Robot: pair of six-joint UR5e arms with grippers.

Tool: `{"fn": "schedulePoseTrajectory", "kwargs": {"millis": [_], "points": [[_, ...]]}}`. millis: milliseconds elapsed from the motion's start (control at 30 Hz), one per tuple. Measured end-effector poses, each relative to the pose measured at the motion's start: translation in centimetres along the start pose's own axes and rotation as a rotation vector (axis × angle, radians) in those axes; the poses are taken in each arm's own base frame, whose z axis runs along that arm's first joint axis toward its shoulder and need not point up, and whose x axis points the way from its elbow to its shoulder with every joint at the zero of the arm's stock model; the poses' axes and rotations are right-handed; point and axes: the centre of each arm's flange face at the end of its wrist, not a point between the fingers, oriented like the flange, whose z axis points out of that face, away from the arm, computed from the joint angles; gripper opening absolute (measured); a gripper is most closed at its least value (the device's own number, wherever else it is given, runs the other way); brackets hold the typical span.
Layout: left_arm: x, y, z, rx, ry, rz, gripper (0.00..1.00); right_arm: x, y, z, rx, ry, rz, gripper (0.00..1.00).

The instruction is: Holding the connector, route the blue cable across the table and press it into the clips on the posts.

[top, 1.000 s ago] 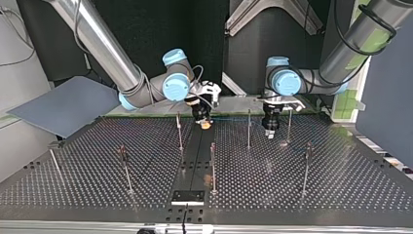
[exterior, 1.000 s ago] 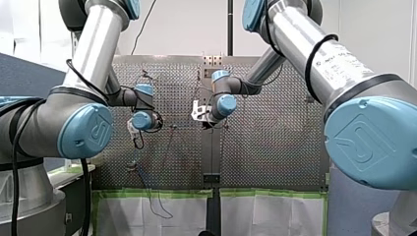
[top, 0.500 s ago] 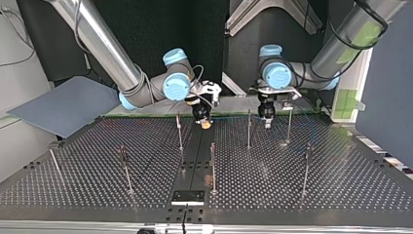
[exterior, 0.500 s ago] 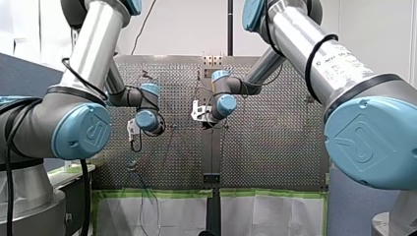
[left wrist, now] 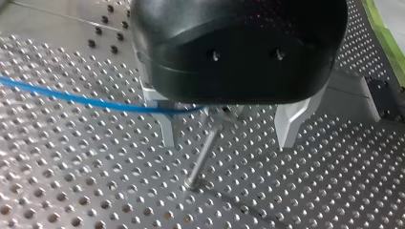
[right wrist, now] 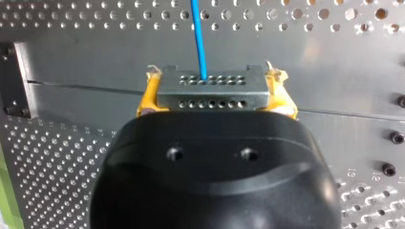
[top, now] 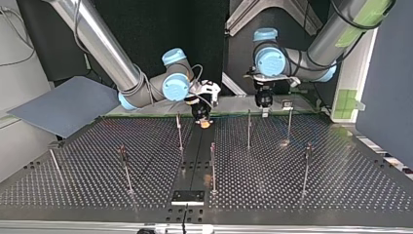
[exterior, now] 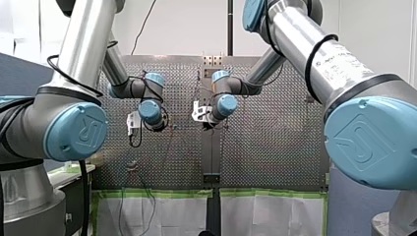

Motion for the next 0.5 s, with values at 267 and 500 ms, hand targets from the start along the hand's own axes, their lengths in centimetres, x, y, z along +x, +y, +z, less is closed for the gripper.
{"fn": "schedulePoseTrajectory", "kwargs": {"millis": [267, 500], "points": [[-2.0, -1.8, -3.1, 0.037, 0.014, 0.017, 1.0, 0.1, 0.4, 0.1, -0.007, 0.0, 0.002, 0.0], [-1.0, -4.2, -4.2, 0.089, 0.017, -0.012, 1.0, 0.1, 0.5, 0.1, -0.007, 0.0, 0.002, 0.0]]}}
